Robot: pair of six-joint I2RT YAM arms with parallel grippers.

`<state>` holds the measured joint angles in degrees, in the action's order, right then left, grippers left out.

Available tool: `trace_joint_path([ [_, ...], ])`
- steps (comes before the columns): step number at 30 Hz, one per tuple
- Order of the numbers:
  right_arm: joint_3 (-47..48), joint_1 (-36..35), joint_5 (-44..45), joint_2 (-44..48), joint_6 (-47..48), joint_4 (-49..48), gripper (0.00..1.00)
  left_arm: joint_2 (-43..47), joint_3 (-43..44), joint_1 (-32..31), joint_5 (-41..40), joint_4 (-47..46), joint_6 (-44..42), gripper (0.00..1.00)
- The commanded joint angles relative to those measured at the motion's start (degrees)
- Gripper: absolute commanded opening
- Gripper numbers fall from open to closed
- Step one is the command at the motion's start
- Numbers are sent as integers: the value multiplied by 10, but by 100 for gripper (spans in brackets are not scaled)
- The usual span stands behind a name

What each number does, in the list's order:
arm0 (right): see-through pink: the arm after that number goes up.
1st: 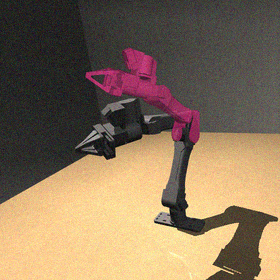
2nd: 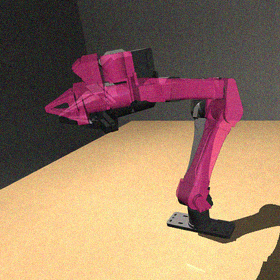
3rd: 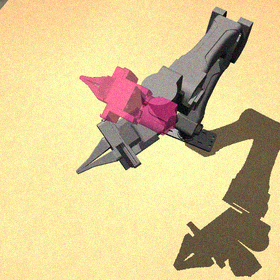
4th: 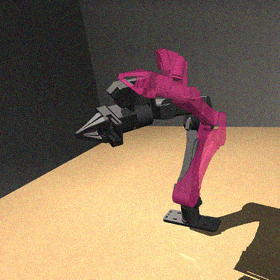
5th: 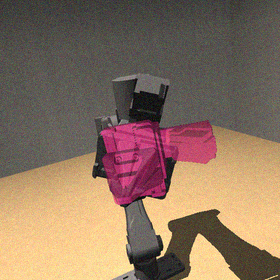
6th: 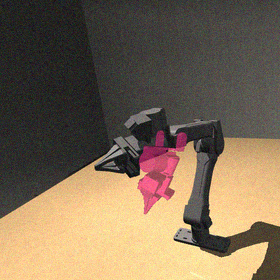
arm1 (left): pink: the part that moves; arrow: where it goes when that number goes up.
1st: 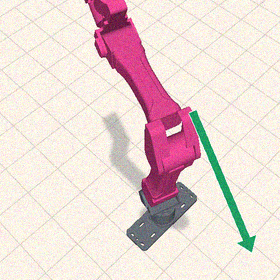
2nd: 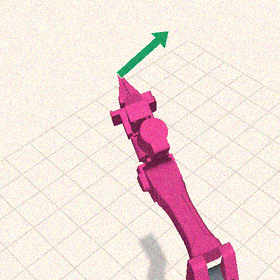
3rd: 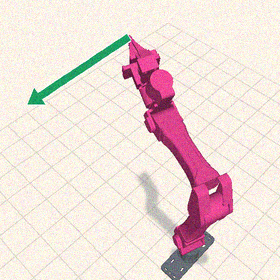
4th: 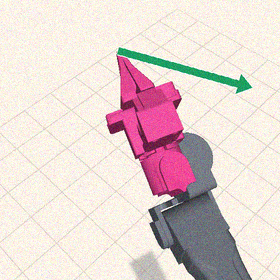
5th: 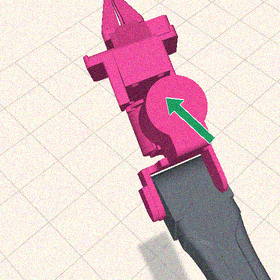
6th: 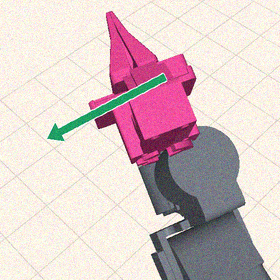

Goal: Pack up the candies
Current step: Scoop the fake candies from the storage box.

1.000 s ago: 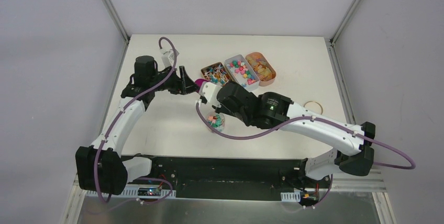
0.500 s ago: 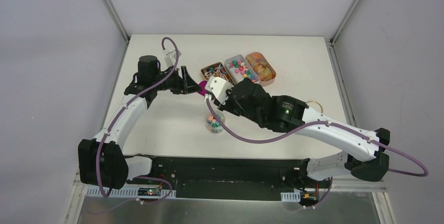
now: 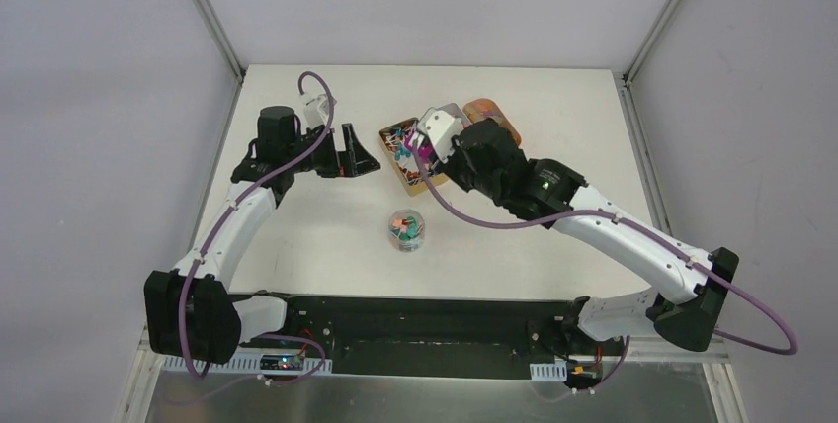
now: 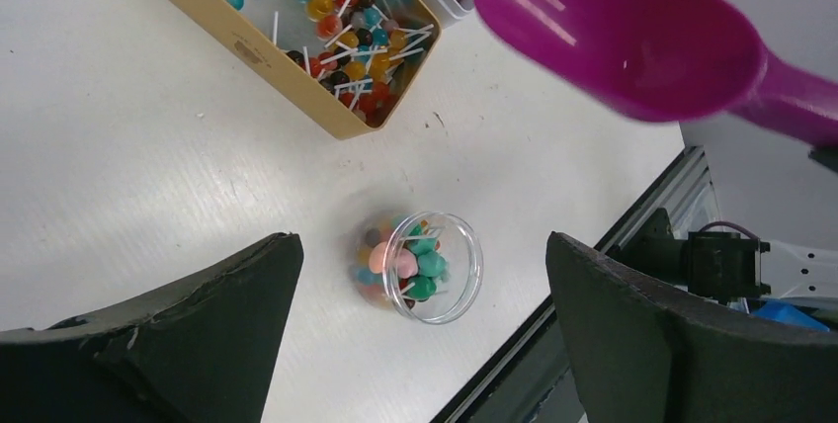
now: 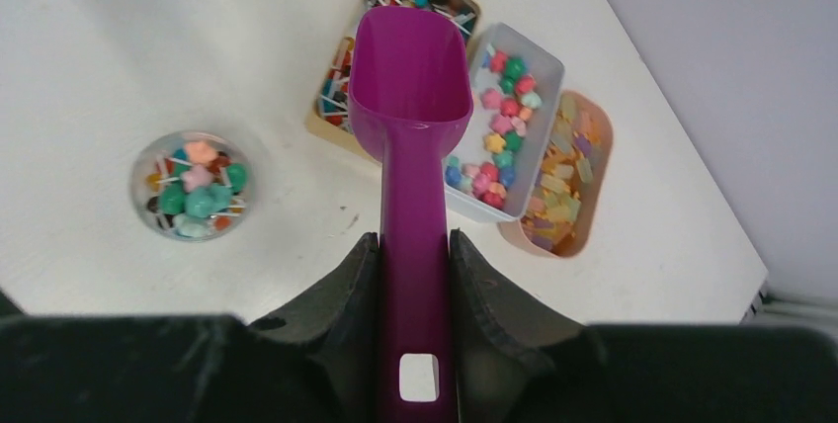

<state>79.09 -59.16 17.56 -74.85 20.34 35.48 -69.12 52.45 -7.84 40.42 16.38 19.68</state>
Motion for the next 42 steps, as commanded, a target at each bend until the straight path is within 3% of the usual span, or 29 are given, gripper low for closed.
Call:
trace_joint_path([
  [1,-4,55,13,13,-11,-34,0,31,9,-1,-33,9,-22,99],
  [13,69,175,29,-103,-19,56,0,51,13,-1,-104,28,-27,99],
  [32,198,194,28,-272,-37,157,0,57,16,0,-120,37,-31,99],
  [42,227,198,21,-334,-39,164,0,56,16,0,-123,40,-31,99],
])
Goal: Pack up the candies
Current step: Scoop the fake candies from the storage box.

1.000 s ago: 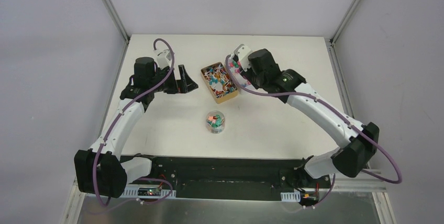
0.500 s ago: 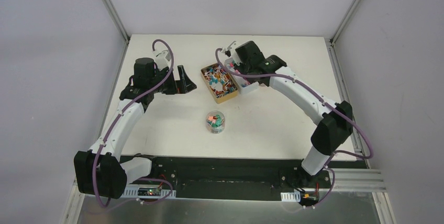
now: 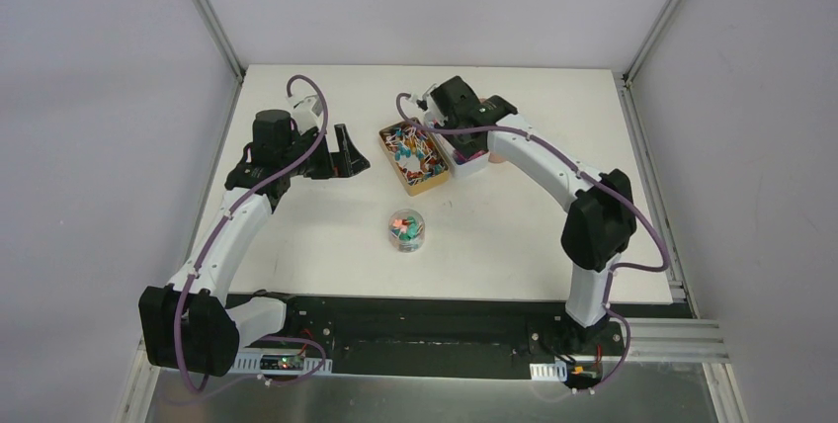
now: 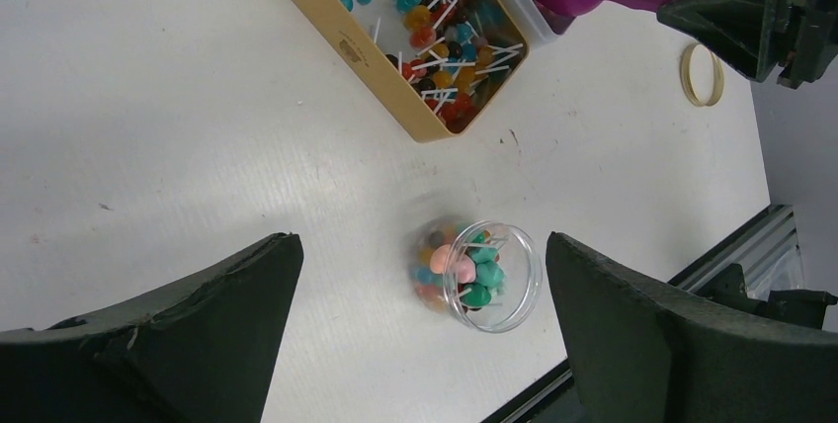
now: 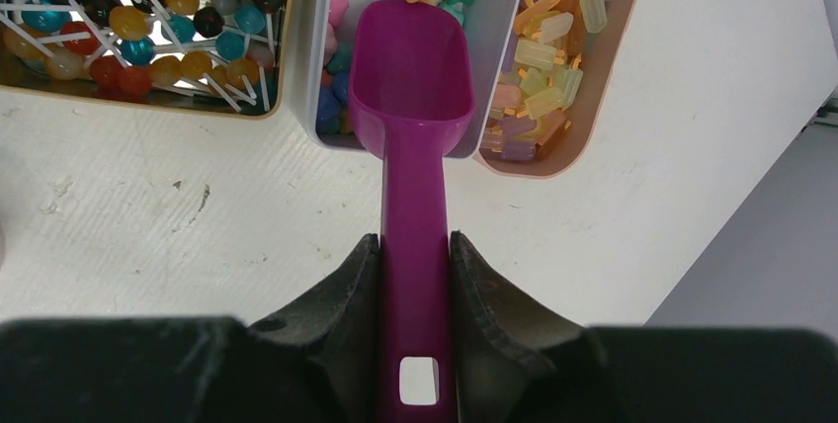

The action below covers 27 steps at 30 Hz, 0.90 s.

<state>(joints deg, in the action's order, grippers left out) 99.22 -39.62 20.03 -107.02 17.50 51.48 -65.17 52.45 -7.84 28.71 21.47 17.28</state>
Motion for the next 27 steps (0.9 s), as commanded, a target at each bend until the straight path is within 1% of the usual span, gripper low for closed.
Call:
trace_joint_path([
  [1,24,3,-5,-17,-10,1,0,17,16,0,-6,-11,-8,99],
  [8,2,4,-26,-31,-15,-35,0,15,17,0,-11,-9,-8,99],
  [17,-64,9,-34,-19,-23,-88,0,15,18,0,-33,-5,-4,99],
  [20,-84,12,-34,-17,-25,-110,0,9,18,0,-38,-1,-3,99],
  [25,-111,18,-34,-10,-25,-146,0,-10,26,1,-69,17,6,99],
  [27,-119,22,-44,-5,-25,-160,0,-28,26,6,-63,18,20,99],
])
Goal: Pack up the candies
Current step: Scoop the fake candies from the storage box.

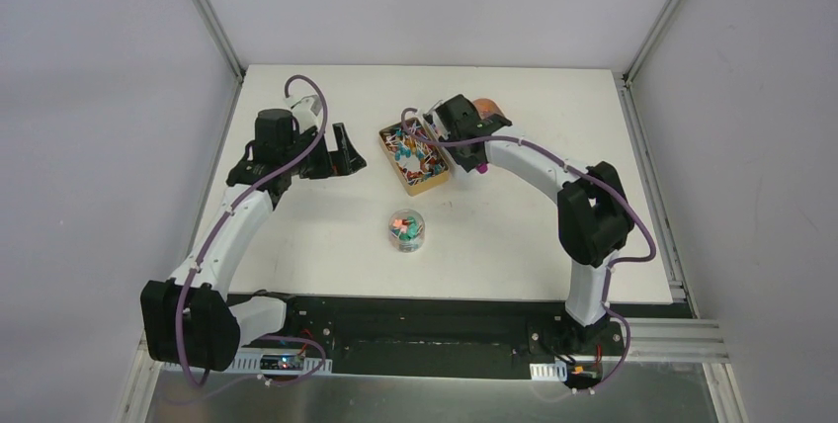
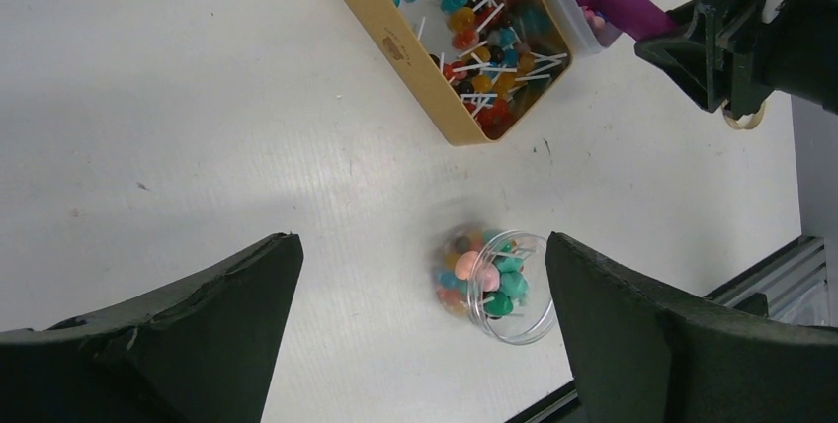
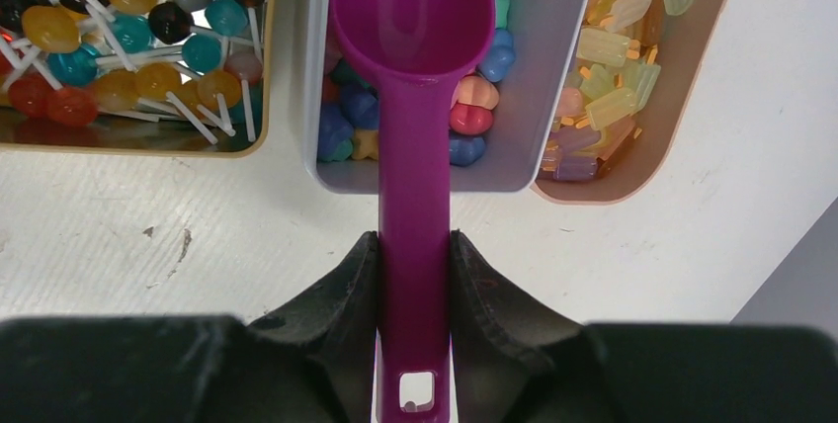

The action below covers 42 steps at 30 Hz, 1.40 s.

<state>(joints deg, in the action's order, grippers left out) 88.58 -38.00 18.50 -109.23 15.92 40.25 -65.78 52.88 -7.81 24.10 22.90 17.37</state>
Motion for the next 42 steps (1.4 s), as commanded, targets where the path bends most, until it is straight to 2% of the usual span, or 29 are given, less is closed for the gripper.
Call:
trace_joint_path([
  [1,-17,7,-35,21,-9,-56,0,-34,23,8,-7,3,25,99],
  [5,-38,15,-49,29,-8,-91,0,-91,32,15,18,2,47,90],
  [13,-84,23,-66,45,20,-163,0,-194,43,15,63,-47,123,65],
  [19,-67,26,-39,37,19,-144,0,-271,76,14,19,-72,157,55],
  [24,-41,27,-34,18,14,-119,0,-348,107,7,37,-131,189,46],
  [27,-28,27,-36,11,10,-101,0,-386,131,-7,34,-151,198,44],
  [33,-53,30,-55,17,10,-142,0,-443,173,-28,32,-166,203,43],
  [42,-70,33,-78,10,2,-172,0,-482,196,-51,41,-193,212,41],
])
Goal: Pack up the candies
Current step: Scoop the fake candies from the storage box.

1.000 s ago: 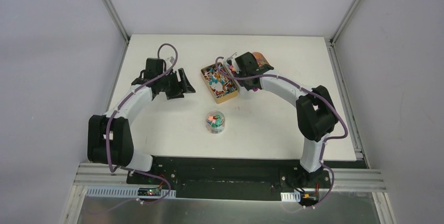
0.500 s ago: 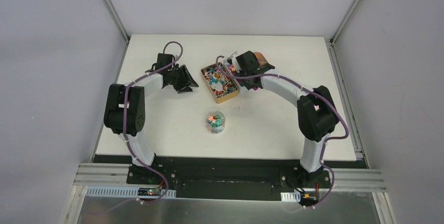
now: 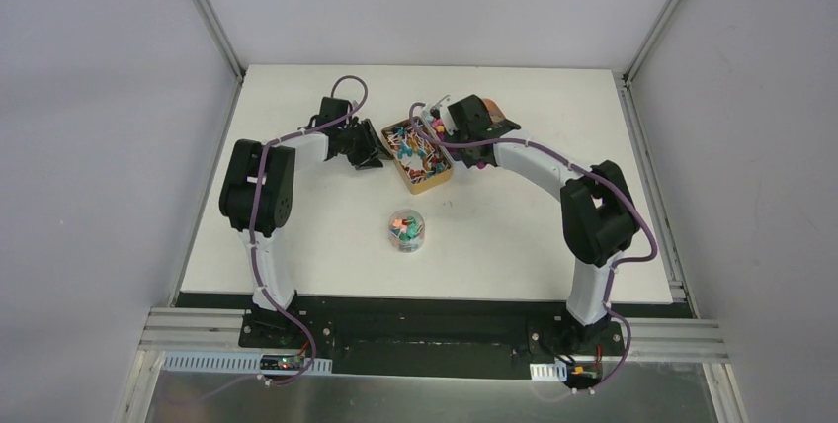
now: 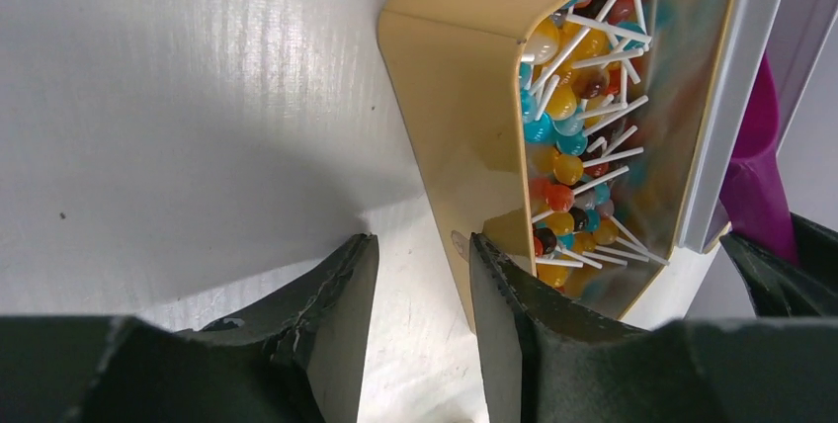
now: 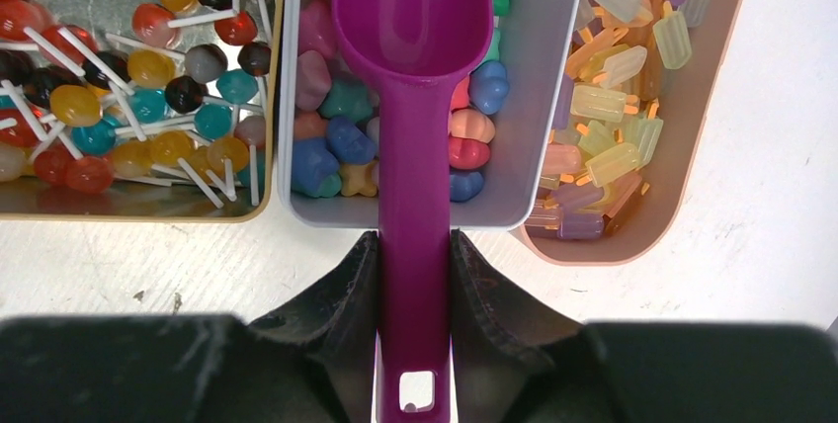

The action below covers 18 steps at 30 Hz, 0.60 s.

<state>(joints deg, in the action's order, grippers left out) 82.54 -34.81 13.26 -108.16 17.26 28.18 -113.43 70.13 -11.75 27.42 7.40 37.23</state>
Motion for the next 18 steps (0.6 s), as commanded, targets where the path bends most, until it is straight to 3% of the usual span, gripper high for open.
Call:
trace_joint_path([
  [1,-14,1,-27,0,-13,-57,0,-6,21,-12,8,-41,14,41],
  [18,-101,7,-39,46,-30,-171,0,1,4,-12,20,-54,16,41],
])
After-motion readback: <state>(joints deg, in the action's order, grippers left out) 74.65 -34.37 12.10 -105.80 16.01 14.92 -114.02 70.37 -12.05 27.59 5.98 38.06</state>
